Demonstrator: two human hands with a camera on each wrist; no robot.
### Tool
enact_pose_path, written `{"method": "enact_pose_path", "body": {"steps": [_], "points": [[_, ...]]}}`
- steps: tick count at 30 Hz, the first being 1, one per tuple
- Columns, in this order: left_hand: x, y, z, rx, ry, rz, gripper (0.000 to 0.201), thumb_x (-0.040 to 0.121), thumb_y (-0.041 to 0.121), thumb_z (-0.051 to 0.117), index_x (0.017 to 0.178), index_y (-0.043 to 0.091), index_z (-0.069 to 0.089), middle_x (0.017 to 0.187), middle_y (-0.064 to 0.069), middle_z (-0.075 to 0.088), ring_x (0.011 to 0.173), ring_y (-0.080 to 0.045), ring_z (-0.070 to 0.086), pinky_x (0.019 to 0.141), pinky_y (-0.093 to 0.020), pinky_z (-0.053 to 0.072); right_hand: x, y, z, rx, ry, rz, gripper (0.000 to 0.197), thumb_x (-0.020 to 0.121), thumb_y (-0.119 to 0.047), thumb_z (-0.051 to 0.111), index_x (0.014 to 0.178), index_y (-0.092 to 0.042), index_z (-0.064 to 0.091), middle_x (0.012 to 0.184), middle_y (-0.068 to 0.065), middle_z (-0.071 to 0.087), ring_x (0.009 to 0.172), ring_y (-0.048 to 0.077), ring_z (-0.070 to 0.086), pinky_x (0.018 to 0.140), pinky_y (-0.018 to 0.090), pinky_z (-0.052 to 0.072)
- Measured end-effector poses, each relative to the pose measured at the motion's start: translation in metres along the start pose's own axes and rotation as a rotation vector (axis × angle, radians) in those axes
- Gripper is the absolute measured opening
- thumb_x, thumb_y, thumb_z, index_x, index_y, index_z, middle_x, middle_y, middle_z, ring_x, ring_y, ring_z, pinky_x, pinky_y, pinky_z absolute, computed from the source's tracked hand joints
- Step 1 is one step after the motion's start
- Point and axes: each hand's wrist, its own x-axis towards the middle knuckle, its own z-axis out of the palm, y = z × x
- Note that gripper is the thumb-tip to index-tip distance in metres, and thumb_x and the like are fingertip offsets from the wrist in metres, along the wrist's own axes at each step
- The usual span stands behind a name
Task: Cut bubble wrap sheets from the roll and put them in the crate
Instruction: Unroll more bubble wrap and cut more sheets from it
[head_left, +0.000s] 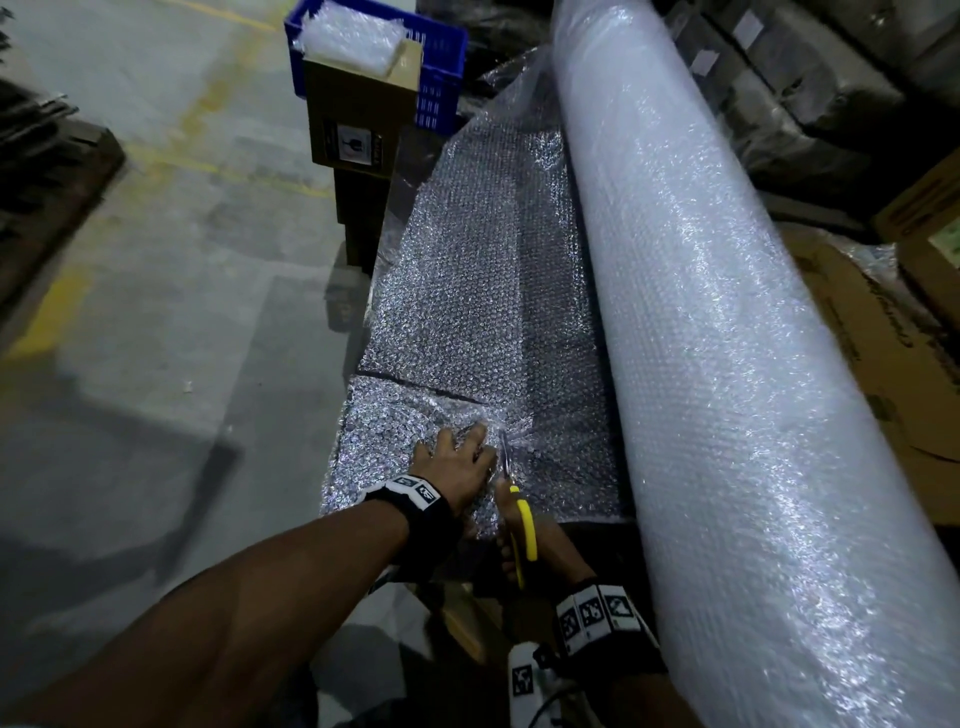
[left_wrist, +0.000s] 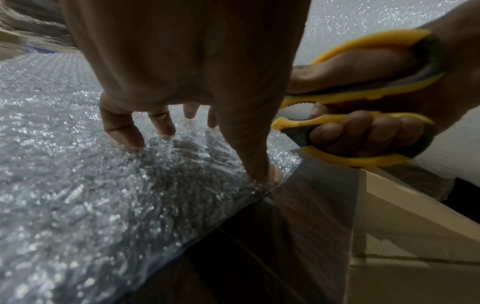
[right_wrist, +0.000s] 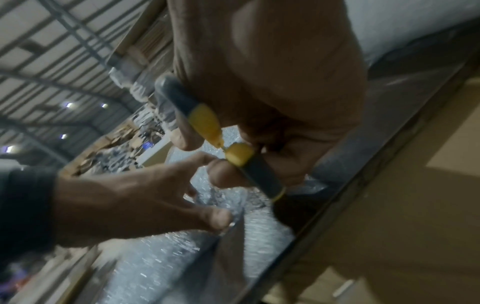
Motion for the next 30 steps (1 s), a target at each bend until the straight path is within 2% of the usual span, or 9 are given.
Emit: {"method": "enact_pose_path", "body": {"steps": [3,7,13,17,21,26,30], "points": [[0.002,0.0,0.0,0.006,-0.009,0.001,0.112,0.069,0.028,0.088,0.152,0.022,0.013,0.164,-0.006,-0.013,0.143,-0.05,0.009,0.106,-0.072,0.025,0.0,0.0,-0.002,0.004,0.006,-0.002,0.068,0.061,-0.08,0.061,0.071,-0.013,0.054,0.055,0.003,0.049,0.044,0.017,0.047,0.047,0.022,0.04],[0.004,0.001,-0.001,0.003,-0.008,-0.019,0.108,0.071,0.029,0.087,0.151,0.022,0.015,0.165,-0.005,-0.013,0.143,-0.05,0.01,0.106,-0.07,0.026,0.003,-0.009,-0.003,0.014,-0.039,0.059,0.073,0.056,-0.084,0.056,0.068,-0.012,0.052,0.056,0.006,0.049,0.046,0.02,0.048,0.048,0.022,0.042],[0.004,0.002,-0.001,-0.008,-0.002,-0.025,0.107,0.07,0.028,0.086,0.15,0.024,0.015,0.164,-0.002,-0.018,0.144,-0.046,0.008,0.106,-0.069,0.026,0.005,-0.007,-0.006,-0.025,-0.005,0.003,0.063,0.067,-0.076,0.061,0.066,-0.014,0.051,0.053,0.004,0.049,0.041,0.016,0.045,0.044,0.02,0.04],[0.004,0.003,-0.005,-0.017,-0.027,-0.031,0.109,0.07,0.03,0.088,0.15,0.024,0.015,0.164,-0.003,-0.019,0.145,-0.046,0.007,0.107,-0.069,0.024,0.002,-0.014,-0.008,0.036,-0.046,0.017,0.066,0.069,-0.079,0.053,0.059,-0.015,0.047,0.05,0.004,0.044,0.04,0.017,0.043,0.044,0.02,0.037],[0.004,0.003,-0.006,-0.02,-0.028,-0.044,0.105,0.074,0.028,0.085,0.152,0.024,0.016,0.165,-0.006,-0.012,0.145,-0.046,0.007,0.107,-0.068,0.025,0.004,-0.022,-0.01,0.066,-0.069,0.041,0.067,0.079,-0.08,0.049,0.057,-0.016,0.044,0.056,0.007,0.044,0.044,0.019,0.042,0.048,0.023,0.036],[0.007,0.003,-0.005,-0.026,-0.057,-0.044,0.109,0.072,0.027,0.087,0.153,0.024,0.013,0.164,-0.005,-0.015,0.145,-0.047,0.005,0.107,-0.07,0.024,0.004,-0.023,-0.014,-0.034,-0.088,0.048,0.065,0.072,-0.079,0.056,0.06,-0.016,0.045,0.048,-0.001,0.037,0.039,0.013,0.037,0.041,0.019,0.03],[0.008,0.002,-0.003,-0.031,-0.048,-0.038,0.111,0.07,0.026,0.088,0.151,0.024,0.013,0.164,-0.003,-0.016,0.144,-0.047,0.006,0.107,-0.071,0.023,0.004,-0.029,-0.015,-0.041,-0.099,0.064,0.072,0.068,-0.087,0.051,0.062,-0.015,0.048,0.05,0.002,0.043,0.04,0.015,0.042,0.043,0.019,0.035]]}}
